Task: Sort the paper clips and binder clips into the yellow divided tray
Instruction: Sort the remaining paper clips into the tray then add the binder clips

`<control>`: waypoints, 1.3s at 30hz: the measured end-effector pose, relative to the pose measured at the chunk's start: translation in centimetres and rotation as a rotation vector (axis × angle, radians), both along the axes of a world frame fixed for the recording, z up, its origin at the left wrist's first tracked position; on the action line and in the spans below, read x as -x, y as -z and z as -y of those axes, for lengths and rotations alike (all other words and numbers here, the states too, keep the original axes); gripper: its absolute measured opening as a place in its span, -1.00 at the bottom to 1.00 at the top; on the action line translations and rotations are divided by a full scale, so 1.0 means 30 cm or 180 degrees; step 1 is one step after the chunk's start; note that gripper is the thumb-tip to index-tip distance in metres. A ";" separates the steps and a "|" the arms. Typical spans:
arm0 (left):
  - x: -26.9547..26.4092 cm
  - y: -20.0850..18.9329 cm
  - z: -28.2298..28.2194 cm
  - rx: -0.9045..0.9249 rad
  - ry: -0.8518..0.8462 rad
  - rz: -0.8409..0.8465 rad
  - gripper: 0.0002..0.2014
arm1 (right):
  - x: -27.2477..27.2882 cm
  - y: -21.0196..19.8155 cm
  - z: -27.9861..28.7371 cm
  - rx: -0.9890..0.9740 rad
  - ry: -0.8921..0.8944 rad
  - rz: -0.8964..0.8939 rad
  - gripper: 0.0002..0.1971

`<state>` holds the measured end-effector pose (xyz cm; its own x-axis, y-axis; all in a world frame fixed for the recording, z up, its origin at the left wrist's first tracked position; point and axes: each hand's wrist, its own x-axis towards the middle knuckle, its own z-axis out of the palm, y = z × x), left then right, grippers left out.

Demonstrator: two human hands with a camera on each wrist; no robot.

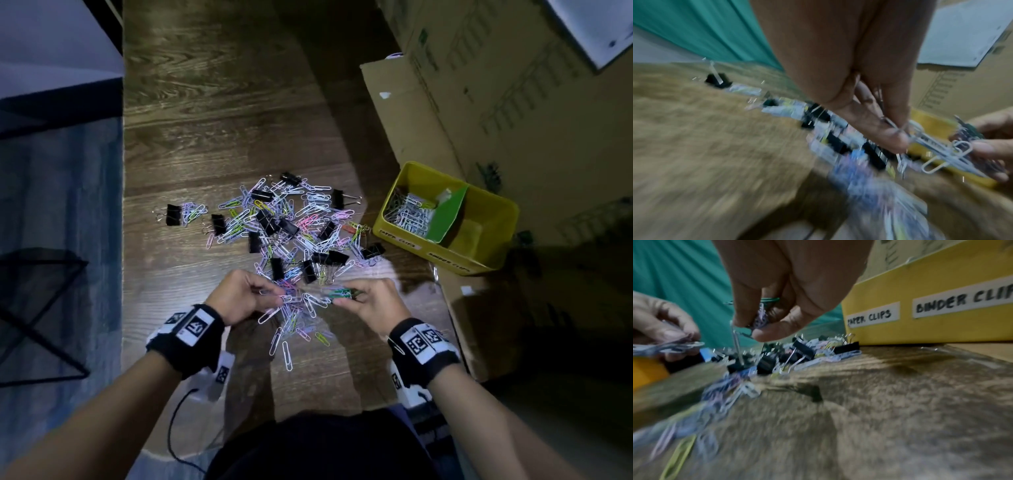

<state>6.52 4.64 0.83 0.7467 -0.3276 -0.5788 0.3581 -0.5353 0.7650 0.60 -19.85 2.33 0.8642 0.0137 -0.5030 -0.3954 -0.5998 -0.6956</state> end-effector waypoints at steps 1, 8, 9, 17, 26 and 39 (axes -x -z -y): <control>-0.021 -0.031 0.017 0.0105 0.0011 -0.0001 -0.83 | -0.005 -0.019 0.019 -0.0189 0.0156 0.0051 -0.58; -0.220 -0.258 0.279 0.0679 0.0152 0.0335 -0.85 | -0.050 -0.150 0.166 -0.0921 0.1151 0.0585 -0.76; -0.250 -0.271 0.339 0.0693 0.0174 0.0426 -0.86 | -0.065 -0.172 0.190 -0.0975 0.1235 0.0691 -0.81; -0.368 -0.188 0.774 -0.0123 0.1025 0.1211 -0.84 | -0.202 -0.234 0.356 -0.1208 0.1750 0.1115 -0.74; -0.325 -0.117 0.732 0.0379 0.0137 0.0655 -0.78 | -0.344 -0.134 0.447 0.0380 0.1241 0.0734 -0.63; -0.097 0.001 0.156 -0.0355 0.0859 0.0722 -0.78 | -0.393 -0.155 0.329 0.1341 0.0122 0.0373 -0.73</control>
